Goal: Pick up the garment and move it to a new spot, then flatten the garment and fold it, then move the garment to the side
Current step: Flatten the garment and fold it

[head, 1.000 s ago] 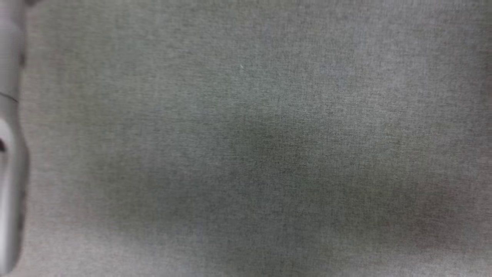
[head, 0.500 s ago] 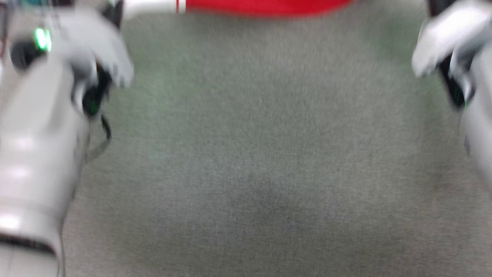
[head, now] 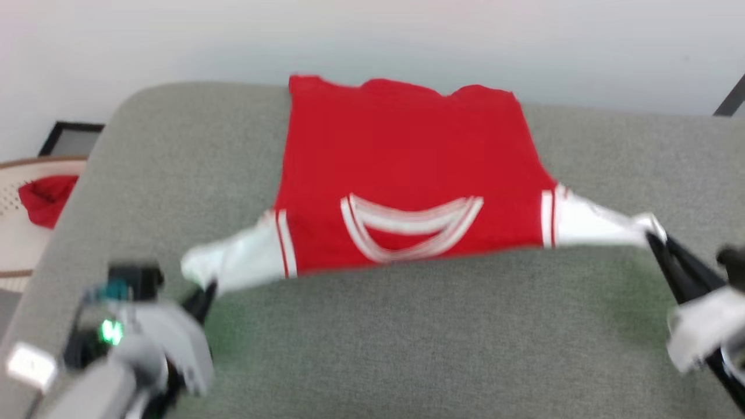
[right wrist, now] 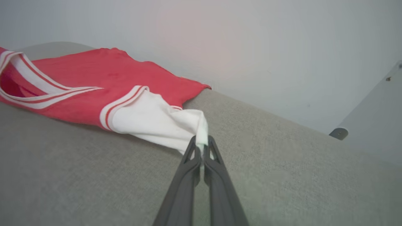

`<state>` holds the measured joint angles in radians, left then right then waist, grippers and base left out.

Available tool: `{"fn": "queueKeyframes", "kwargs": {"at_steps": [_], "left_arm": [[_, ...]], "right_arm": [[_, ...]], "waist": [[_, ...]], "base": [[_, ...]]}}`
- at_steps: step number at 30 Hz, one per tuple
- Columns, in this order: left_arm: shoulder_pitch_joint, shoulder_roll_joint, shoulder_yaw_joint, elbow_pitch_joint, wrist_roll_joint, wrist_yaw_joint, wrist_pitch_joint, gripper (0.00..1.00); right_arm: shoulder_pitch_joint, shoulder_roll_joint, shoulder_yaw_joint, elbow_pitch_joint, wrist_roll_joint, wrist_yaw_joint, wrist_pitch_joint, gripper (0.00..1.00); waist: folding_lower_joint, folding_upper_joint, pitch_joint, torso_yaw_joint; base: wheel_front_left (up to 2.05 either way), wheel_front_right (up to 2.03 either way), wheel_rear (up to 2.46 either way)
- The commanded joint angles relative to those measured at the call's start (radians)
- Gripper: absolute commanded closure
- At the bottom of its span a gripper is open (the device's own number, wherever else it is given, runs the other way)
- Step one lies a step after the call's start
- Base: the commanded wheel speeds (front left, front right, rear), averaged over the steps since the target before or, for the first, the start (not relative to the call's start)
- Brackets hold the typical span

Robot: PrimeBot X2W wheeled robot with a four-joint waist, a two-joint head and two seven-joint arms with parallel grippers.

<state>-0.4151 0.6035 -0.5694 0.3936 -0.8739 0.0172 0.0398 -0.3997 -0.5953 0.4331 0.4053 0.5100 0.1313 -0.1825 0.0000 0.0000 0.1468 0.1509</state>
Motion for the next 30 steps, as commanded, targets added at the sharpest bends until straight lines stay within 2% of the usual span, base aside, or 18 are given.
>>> {"fn": "queueKeyframes", "kwargs": {"at_steps": [1, 7, 11, 13, 18, 24, 25, 26, 27, 30], "left_arm": [[0.041, 0.007, 0.002, -0.025, -0.009, 0.021, 0.003, 1.0], [0.259, 0.053, 0.008, -0.246, -0.043, 0.152, 0.028, 1.0], [0.367, 0.075, 0.019, -0.322, -0.064, 0.229, 0.034, 1.0], [0.41, 0.069, 0.025, -0.341, -0.08, 0.253, 0.029, 1.0], [0.461, 0.052, 0.024, -0.333, -0.095, 0.275, 0.015, 1.0], [0.434, 0.019, 0.018, -0.315, -0.098, 0.258, 0.003, 1.0], [0.43, 0.016, 0.016, -0.31, -0.097, 0.256, 0.003, 1.0], [0.427, 0.016, 0.012, -0.306, -0.094, 0.255, 0.006, 1.0], [0.422, 0.014, 0.01, -0.303, -0.091, 0.254, 0.006, 1.0], [0.407, 0.006, 0.009, -0.3, -0.085, 0.253, -0.003, 1.0]], "right_arm": [[0.036, -0.006, -0.026, -0.023, -0.011, -0.001, 0.006, 1.0], [0.329, -0.016, -0.158, -0.269, -0.104, -0.001, 0.072, 1.0], [0.513, 0.0, -0.239, -0.405, -0.168, -0.001, 0.078, 1.0], [0.598, 0.02, -0.276, -0.446, -0.199, -0.001, 0.083, 1.0], [0.721, 0.088, -0.347, -0.479, -0.232, -0.001, 0.1, 1.0], [0.73, 0.133, -0.388, -0.471, -0.228, -0.001, 0.145, 1.0], [0.72, 0.136, -0.39, -0.475, -0.226, -0.001, 0.156, 0.77], [0.71, 0.138, -0.392, -0.479, -0.223, -0.001, 0.168, 0.48], [0.705, 0.138, -0.393, -0.484, -0.221, -0.001, 0.18, 0.0], [0.684, 0.142, -0.392, -0.508, -0.196, -0.001, 0.204, 0.0]], "waist": [[0.0, 0.0, -0.027, -0.001], [0.0, 0.0, -0.015, 0.001], [0.0, 0.0, -0.003, -0.002], [0.0, 0.0, 0.003, -0.002], [0.0, 0.0, 0.017, -0.011], [0.0, 0.0, 0.027, -0.018], [0.0, 0.0, 0.028, -0.019], [0.0, 0.0, 0.029, -0.019], [0.0, 0.0, 0.03, -0.019], [0.0, 0.0, 0.034, -0.015]], "base": [[0.0, 0.0, 0.0], [0.0, 0.0, 0.0], [0.0, 0.0, 0.0], [0.0, 0.0, 0.0], [0.0, 0.0, 0.0], [0.0, 0.0, 0.0], [0.0, 0.0, 0.0], [0.0, 0.0, 0.0], [0.0, 0.0, 0.0], [0.0, 0.0, 0.0]]}}
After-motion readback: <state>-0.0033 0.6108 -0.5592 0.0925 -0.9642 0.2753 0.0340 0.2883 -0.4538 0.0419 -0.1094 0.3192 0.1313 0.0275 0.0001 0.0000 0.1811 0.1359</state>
